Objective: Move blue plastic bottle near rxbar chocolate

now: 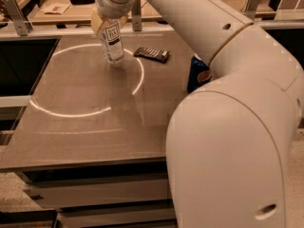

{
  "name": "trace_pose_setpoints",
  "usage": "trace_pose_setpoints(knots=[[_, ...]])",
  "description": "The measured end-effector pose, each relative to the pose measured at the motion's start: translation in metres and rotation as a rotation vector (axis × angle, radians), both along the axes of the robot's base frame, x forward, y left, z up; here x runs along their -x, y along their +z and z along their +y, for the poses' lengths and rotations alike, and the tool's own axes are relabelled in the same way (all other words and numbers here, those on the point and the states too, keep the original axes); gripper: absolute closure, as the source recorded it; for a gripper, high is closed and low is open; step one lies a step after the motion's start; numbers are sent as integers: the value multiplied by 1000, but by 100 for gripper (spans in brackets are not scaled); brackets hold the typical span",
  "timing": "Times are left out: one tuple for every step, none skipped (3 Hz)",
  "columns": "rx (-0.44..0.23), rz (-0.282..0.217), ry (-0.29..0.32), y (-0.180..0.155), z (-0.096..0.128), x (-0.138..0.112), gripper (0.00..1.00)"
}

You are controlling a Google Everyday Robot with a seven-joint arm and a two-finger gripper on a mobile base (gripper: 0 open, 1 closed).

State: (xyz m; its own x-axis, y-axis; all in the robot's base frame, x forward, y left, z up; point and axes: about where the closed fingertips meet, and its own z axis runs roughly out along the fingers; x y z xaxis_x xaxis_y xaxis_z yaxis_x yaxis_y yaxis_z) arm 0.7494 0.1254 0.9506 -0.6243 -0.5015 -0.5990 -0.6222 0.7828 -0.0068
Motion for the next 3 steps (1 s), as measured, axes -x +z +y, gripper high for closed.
trace_pose_setpoints(knots=[[-20, -6, -5, -3, -16, -13, 100], [-5, 0, 22, -9, -23, -22, 100], [15, 9, 41, -14, -29, -27, 100]])
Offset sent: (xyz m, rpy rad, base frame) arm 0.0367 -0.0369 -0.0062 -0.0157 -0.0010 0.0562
